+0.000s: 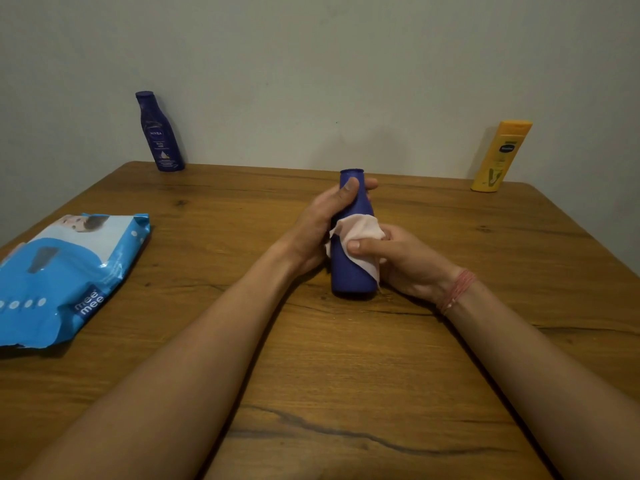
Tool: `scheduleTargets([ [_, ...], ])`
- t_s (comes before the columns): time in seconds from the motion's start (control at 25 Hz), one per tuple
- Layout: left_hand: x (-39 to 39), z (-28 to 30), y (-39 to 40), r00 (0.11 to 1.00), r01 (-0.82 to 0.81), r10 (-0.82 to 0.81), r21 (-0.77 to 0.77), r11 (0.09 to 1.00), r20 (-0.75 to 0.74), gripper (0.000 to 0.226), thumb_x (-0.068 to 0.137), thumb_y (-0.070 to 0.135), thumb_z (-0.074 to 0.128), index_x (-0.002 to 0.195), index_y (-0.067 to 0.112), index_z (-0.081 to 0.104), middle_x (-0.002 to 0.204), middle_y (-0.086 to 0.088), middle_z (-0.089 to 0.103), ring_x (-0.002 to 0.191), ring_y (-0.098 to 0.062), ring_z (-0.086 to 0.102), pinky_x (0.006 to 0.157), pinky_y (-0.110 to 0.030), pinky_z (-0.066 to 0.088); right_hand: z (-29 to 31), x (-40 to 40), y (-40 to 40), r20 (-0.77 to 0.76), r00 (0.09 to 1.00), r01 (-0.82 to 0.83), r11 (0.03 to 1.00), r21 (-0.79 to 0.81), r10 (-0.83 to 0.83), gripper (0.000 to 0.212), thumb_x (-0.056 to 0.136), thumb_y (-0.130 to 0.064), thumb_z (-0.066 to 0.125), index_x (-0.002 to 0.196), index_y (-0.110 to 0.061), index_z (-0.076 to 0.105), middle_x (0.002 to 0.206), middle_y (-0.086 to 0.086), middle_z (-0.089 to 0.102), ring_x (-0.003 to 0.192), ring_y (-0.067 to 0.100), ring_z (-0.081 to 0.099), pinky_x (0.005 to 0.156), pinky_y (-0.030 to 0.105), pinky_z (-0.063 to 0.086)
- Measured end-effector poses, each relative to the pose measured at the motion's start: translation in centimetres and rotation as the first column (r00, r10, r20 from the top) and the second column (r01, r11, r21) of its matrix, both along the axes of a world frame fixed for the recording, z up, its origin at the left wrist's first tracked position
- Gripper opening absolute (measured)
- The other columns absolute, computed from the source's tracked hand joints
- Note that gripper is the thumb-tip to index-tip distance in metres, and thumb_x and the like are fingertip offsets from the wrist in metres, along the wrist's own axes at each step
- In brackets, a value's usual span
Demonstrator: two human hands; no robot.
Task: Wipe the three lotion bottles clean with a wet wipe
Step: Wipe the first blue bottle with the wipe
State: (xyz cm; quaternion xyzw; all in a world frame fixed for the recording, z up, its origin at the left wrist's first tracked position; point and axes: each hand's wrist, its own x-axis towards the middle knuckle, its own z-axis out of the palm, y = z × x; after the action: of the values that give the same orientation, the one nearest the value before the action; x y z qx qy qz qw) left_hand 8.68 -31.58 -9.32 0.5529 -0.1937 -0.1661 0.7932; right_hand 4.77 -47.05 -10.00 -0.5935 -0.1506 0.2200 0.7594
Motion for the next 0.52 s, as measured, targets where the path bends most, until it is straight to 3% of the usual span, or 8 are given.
scheduleTargets([
  [0.08,0.04,0.10,0.52,0.985,0.159,-0.163,-0.070,0.985,-0.053,0.049,0.089,0.041,0.061,0.133,0.019,0.060,0.105,-0.003,0.060,0.084,-0.012,0.060,0.080,-0.031,0.052,-0.03,0.02,-0.35,-0.042,0.985,-0.162,0.982,0.094,0.166,0.058,0.068,-0.020,0.085,0.119,-0.007,0.059,0.113,0.017,0.064,0.104,0.028,0.063,0.094,0.041,0.054],
  [0.2,0.40,-0.26,0.83,0.940,0.309,-0.329,-0.185,0.933,-0.089,0.058,0.088,0.034,0.064,0.143,0.024,0.049,0.116,-0.006,0.062,0.076,-0.011,0.059,0.064,-0.026,0.056,-0.09,-0.12,-0.09,-0.067,0.918,-0.354,0.884,0.303,0.391,0.052,0.077,-0.016,0.078,0.120,-0.005,0.053,0.105,0.014,0.059,0.099,0.025,0.061,0.093,0.037,0.052],
  [0.28,0.56,-0.32,0.86,0.939,0.312,-0.336,-0.225,0.923,-0.077,0.054,0.085,0.033,0.070,0.136,0.024,0.055,0.118,-0.005,0.066,0.092,-0.015,0.050,0.073,-0.027,0.053,0.22,-0.28,0.18,-0.103,0.904,-0.355,0.862,0.361,0.415,0.053,0.076,-0.015,0.078,0.121,-0.007,0.052,0.100,0.011,0.059,0.091,0.021,0.063,0.086,0.035,0.053],
  [0.32,0.65,-0.31,0.89,0.949,0.287,-0.309,-0.238,0.928,-0.061,0.052,0.083,0.031,0.073,0.132,0.023,0.057,0.116,-0.004,0.067,0.099,-0.017,0.050,0.082,-0.031,0.051,0.31,-0.28,0.17,-0.109,0.928,-0.306,0.896,0.323,0.356,0.054,0.075,-0.014,0.078,0.121,-0.009,0.051,0.099,0.011,0.059,0.087,0.020,0.063,0.082,0.035,0.054],
  [0.4,0.69,-0.26,0.99,0.981,0.179,-0.192,-0.223,0.958,-0.035,0.056,0.076,0.027,0.077,0.128,0.021,0.057,0.112,-0.004,0.069,0.102,-0.020,0.061,0.087,-0.038,0.054,0.31,-0.25,0.04,-0.019,0.999,-0.034,0.998,0.048,0.035,0.051,0.074,-0.012,0.073,0.121,-0.013,0.051,0.101,0.012,0.061,0.086,0.022,0.062,0.078,0.038,0.054],
  [0.44,0.68,-0.14,1.04,0.993,0.114,-0.120,-0.191,0.975,-0.020,0.059,0.073,0.027,0.079,0.127,0.021,0.056,0.112,-0.005,0.069,0.101,-0.022,0.065,0.087,-0.042,0.055,0.36,-0.25,0.02,0.086,0.988,0.137,0.987,-0.087,-0.130,0.048,0.075,-0.011,0.070,0.120,-0.015,0.052,0.104,0.012,0.063,0.088,0.024,0.063,0.077,0.039,0.055],
  [0.52,0.77,0.04,1.11,1.000,0.005,-0.004,-0.134,0.991,0.008,0.061,0.070,0.029,0.079,0.126,0.022,0.057,0.114,-0.004,0.070,0.105,-0.026,0.066,0.088,-0.045,0.054,0.57,-0.14,0.05,0.214,0.941,0.295,0.947,-0.130,-0.264,0.046,0.081,-0.008,0.071,0.123,-0.018,0.055,0.109,0.011,0.065,0.090,0.026,0.065,0.077,0.040,0.057],
])
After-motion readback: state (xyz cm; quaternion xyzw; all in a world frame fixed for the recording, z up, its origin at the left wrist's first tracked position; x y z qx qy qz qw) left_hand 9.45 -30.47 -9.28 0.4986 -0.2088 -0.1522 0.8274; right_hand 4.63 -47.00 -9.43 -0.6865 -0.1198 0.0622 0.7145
